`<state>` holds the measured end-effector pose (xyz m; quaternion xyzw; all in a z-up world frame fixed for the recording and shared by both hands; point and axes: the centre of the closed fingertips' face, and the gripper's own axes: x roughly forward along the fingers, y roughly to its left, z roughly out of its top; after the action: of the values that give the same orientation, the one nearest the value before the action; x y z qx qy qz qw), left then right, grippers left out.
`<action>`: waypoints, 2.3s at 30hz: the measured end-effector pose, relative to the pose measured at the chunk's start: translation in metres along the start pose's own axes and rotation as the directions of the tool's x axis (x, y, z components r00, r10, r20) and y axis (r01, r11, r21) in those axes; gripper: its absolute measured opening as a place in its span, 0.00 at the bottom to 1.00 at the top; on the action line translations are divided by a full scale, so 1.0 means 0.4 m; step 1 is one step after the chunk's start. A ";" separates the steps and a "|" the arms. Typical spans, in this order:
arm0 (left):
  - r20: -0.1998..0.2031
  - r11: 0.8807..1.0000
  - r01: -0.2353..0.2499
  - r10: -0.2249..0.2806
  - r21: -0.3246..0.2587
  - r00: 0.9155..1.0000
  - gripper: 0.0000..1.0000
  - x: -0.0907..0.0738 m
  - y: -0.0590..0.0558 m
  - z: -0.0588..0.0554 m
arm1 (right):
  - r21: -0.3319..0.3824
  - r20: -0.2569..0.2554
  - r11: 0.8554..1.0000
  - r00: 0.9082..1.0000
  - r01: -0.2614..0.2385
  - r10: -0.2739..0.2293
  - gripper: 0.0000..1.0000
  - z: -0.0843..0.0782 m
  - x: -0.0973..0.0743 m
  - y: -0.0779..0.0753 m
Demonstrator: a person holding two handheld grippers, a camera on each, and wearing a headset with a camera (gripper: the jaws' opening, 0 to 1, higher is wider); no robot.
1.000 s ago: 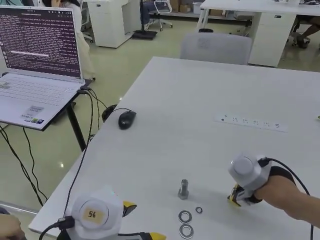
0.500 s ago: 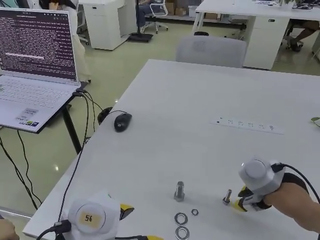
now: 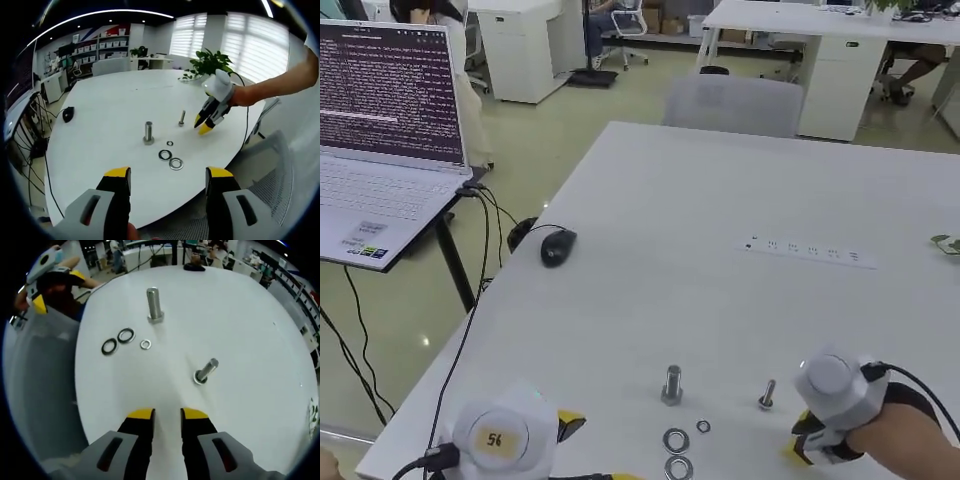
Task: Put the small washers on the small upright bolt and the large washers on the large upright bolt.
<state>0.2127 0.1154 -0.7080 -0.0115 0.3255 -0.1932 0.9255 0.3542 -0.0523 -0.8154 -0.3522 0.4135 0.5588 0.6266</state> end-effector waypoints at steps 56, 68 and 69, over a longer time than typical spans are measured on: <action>0.003 1.000 -0.001 0.001 -0.004 1.000 0.60 0.003 -0.014 0.007 | -0.257 0.056 0.964 0.995 -0.061 0.078 0.14 0.211 0.122 0.078; 0.004 1.000 0.004 -0.004 0.001 1.000 0.60 0.010 -0.012 0.011 | -0.201 0.078 0.978 0.995 -0.049 0.066 0.14 0.161 0.096 0.070; 0.004 1.000 0.005 -0.005 0.001 1.000 0.60 0.011 -0.013 0.011 | -0.190 0.081 0.981 0.995 -0.047 0.063 0.14 0.154 0.093 0.067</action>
<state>0.2167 0.1083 -0.7063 -0.0122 0.3237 -0.1956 0.9256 0.3364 0.0220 -0.8233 -0.3734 0.3410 0.6273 0.5923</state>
